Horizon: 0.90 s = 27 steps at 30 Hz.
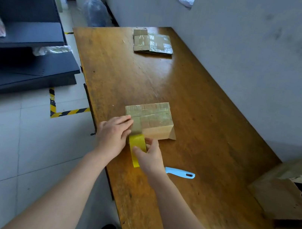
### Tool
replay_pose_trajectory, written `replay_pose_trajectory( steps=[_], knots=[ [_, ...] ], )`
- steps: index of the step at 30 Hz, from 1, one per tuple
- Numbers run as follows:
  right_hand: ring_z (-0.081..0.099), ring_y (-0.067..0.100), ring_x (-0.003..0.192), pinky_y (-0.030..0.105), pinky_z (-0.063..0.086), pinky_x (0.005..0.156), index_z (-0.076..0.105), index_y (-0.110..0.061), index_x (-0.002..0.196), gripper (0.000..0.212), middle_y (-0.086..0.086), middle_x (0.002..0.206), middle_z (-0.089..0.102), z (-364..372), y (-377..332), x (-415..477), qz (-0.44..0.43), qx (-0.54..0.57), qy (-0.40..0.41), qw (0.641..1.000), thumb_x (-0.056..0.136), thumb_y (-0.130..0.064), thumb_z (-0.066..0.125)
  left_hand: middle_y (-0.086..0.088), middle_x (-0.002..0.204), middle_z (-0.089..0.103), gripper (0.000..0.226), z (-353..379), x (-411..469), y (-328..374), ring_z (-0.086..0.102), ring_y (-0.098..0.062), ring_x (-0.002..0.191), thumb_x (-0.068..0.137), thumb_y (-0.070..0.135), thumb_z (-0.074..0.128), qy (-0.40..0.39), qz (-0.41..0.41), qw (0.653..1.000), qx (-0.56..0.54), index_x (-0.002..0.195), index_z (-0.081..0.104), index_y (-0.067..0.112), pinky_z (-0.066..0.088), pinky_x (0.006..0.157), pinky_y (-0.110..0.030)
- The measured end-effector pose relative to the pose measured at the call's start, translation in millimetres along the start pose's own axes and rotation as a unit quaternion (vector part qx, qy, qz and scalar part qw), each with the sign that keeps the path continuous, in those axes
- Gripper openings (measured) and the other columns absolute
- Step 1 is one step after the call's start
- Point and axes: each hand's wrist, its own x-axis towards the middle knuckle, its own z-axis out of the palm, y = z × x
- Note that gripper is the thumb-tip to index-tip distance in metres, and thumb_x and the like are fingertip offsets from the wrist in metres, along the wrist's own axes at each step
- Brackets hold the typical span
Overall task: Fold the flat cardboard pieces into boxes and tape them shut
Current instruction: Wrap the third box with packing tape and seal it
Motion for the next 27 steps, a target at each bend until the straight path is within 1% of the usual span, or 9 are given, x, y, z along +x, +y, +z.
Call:
replay_pose_trajectory(
  steps=[3,5,12,14,18,20,23,24,27],
  knots=[
    [0.056,0.009,0.083,0.024,0.047,0.068,0.054,-0.019,0.107,0.025,-0.003,0.096,0.060,7,8,-2,-0.013,-0.040,-0.012,0.999,0.095,-0.041,0.056,0.011,0.144,0.048,0.038,-1,4,-8,0.046,-0.014,0.130,0.095,0.018,0.057,-0.025,-0.004,1.000,0.018,0.133,0.058,0.025,0.032,0.097,-0.036],
    [0.053,0.009,0.073,0.030,0.047,0.069,0.057,-0.019,0.095,0.023,-0.003,0.083,0.059,10,8,-1,-0.035,-0.058,-0.010,0.998,0.097,-0.041,0.052,0.013,0.144,0.048,0.037,0,6,-10,0.047,-0.013,0.129,0.096,0.019,0.057,-0.029,-0.009,0.999,0.015,0.132,0.058,0.027,0.031,0.097,-0.036],
    [0.057,0.015,0.073,0.034,0.050,0.067,0.062,-0.015,0.090,0.032,0.002,0.083,0.065,13,-2,8,-0.023,-0.081,0.054,0.995,0.094,-0.045,0.052,0.014,0.141,0.051,0.034,3,11,-8,0.051,-0.012,0.124,0.095,0.019,0.058,-0.029,-0.004,1.000,-0.005,0.128,0.062,0.027,0.029,0.094,-0.032],
    [0.059,0.016,0.078,0.033,0.049,0.067,0.064,-0.014,0.095,0.034,0.002,0.087,0.066,14,-6,12,0.008,-0.076,0.058,0.995,0.094,-0.046,0.052,0.013,0.140,0.052,0.033,4,11,-8,0.052,-0.013,0.123,0.095,0.019,0.058,-0.026,0.000,1.000,-0.011,0.127,0.063,0.026,0.029,0.094,-0.033],
    [0.066,0.022,0.087,0.028,0.052,0.067,0.063,-0.009,0.106,0.036,0.009,0.100,0.070,11,-10,20,0.151,0.005,0.031,0.988,0.092,-0.041,0.055,0.013,0.139,0.053,0.034,6,10,-9,0.054,-0.014,0.121,0.094,0.017,0.060,-0.022,0.001,1.000,-0.018,0.126,0.063,0.026,0.031,0.095,-0.035],
    [0.067,0.025,0.087,0.026,0.049,0.061,0.062,-0.007,0.106,0.033,0.013,0.102,0.070,10,-12,25,0.197,0.040,0.018,0.980,0.091,-0.035,0.057,0.013,0.139,0.053,0.035,6,10,-8,0.054,-0.014,0.120,0.093,0.016,0.061,-0.022,0.005,1.000,-0.020,0.126,0.064,0.026,0.030,0.095,-0.035],
    [0.066,0.029,0.095,0.029,0.051,0.070,0.059,-0.004,0.115,0.036,0.013,0.104,0.068,8,-14,34,0.235,0.064,0.009,0.970,0.090,-0.030,0.058,0.013,0.137,0.055,0.035,5,11,-6,0.055,-0.011,0.119,0.088,0.020,0.065,-0.015,0.016,1.000,-0.020,0.122,0.067,0.027,0.031,0.097,-0.037],
    [0.066,0.028,0.091,0.029,0.051,0.068,0.060,-0.005,0.113,0.035,0.013,0.102,0.068,9,-14,35,0.240,0.067,0.010,0.968,0.091,-0.031,0.058,0.013,0.136,0.056,0.035,4,11,-6,0.056,-0.011,0.118,0.085,0.022,0.067,-0.010,0.023,1.000,-0.019,0.120,0.068,0.026,0.032,0.099,-0.038],
    [0.062,0.017,0.059,0.021,0.044,0.047,0.060,-0.008,0.094,0.028,0.006,0.079,0.065,13,-12,35,0.229,0.067,0.026,0.971,0.090,-0.035,0.062,0.009,0.135,0.058,0.041,3,11,-6,0.056,-0.012,0.118,0.079,0.030,0.075,-0.007,0.035,0.999,-0.004,0.119,0.068,0.024,0.033,0.101,-0.039]
  ],
)
